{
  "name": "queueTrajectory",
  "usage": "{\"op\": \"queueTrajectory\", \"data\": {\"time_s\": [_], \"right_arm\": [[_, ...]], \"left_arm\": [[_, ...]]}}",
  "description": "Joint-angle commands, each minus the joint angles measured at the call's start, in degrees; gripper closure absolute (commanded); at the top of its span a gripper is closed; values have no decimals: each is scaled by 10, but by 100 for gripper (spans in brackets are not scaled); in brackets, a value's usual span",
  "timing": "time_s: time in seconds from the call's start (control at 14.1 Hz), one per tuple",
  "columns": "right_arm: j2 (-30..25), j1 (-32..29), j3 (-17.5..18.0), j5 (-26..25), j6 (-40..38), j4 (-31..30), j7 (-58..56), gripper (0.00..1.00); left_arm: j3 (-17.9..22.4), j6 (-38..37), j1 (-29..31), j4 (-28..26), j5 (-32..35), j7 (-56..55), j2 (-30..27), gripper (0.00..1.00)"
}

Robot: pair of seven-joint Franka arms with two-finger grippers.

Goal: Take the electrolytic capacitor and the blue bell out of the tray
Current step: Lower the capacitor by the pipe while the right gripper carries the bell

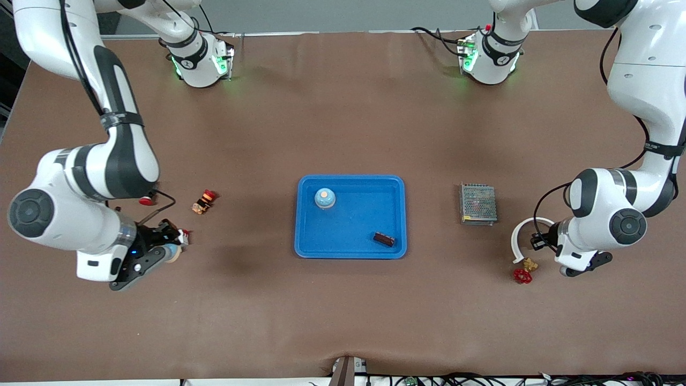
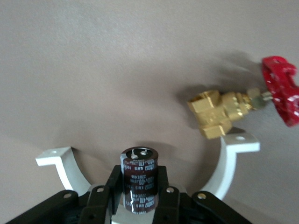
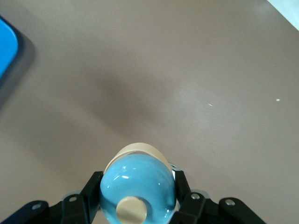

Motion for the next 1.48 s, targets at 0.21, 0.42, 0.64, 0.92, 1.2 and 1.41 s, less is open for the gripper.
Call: {"op": "queueTrajectory", "data": {"time_s": [0.21, 0.42, 0.64, 0.92, 1.2, 1.41], "right_arm": [[-7, -83, 10, 4, -3, -15, -183, 54], [11, -117, 9, 3, 3, -16, -270, 54], [37, -143, 10, 3, 13, -17, -335, 54], [52, -157, 9, 0, 51, -39, -390, 54], [51, -158, 9, 0, 111, -99, -402, 54], [50, -157, 9, 1, 166, -148, -403, 54]], "left_arm": [[9, 28, -2, 1, 23, -8, 16, 100], [9, 28, -5, 2, 23, -8, 16, 100], [10, 28, -4, 1, 24, -6, 16, 99], [9, 24, 0, 2, 27, -6, 6, 0], [2, 3, -7, 13, 26, -8, -16, 0], [-11, -31, -18, 37, 18, -22, -27, 0]]}}
